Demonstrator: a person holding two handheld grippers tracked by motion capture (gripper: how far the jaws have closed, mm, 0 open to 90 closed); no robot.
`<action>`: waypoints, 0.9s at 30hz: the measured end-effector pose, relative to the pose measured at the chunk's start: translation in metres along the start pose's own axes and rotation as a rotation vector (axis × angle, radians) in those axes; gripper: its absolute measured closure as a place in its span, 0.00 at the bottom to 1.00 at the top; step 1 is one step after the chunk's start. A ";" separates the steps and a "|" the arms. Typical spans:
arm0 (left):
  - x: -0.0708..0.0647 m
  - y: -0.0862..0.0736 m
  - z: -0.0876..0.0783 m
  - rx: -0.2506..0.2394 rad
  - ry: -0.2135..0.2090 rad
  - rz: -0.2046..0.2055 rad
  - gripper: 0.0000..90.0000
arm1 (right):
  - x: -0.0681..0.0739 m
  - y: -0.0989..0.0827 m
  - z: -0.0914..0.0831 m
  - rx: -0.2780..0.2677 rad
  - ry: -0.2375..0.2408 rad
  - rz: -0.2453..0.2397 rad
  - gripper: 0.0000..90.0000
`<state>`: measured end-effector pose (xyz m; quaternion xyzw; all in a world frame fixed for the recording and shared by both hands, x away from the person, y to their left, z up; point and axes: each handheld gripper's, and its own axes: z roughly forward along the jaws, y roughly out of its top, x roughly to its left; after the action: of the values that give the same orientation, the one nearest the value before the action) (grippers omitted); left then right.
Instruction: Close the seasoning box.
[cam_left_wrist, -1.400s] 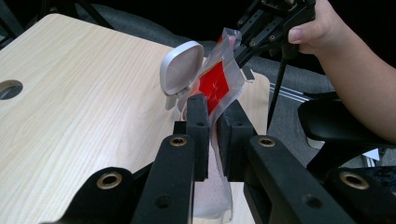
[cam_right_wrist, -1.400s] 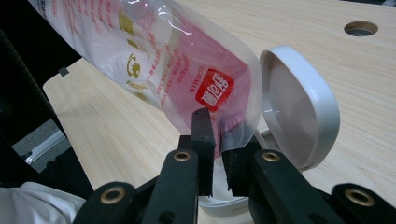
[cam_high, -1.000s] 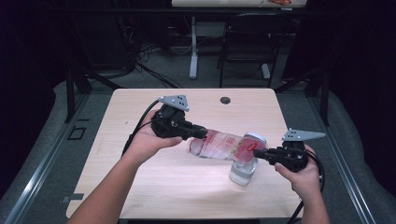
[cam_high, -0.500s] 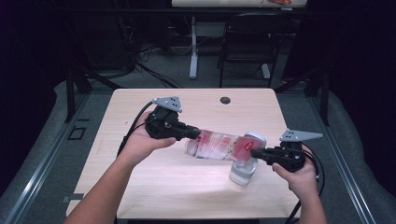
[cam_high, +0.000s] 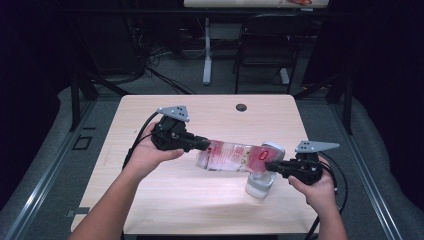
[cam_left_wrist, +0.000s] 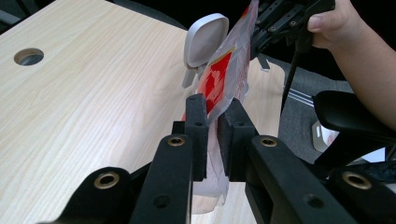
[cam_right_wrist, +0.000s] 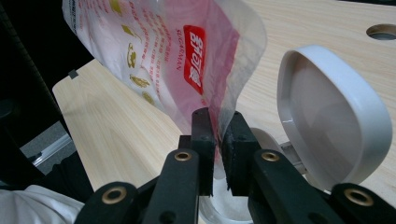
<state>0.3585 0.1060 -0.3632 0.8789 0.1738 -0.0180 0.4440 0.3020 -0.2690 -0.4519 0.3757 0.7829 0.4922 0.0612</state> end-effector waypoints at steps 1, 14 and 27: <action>0.000 0.000 0.000 -0.002 0.001 -0.001 0.92 | 0.000 -0.001 0.001 -0.003 -0.001 0.004 0.94; 0.003 -0.006 -0.001 -0.004 0.011 -0.015 0.92 | -0.002 -0.005 0.007 0.000 0.034 -0.006 0.93; 0.009 -0.018 -0.002 -0.015 0.015 -0.041 0.92 | 0.000 -0.006 0.011 -0.021 0.047 -0.018 0.97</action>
<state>0.3610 0.1201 -0.3772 0.8718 0.1952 -0.0194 0.4489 0.3046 -0.2625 -0.4624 0.3564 0.7820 0.5087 0.0511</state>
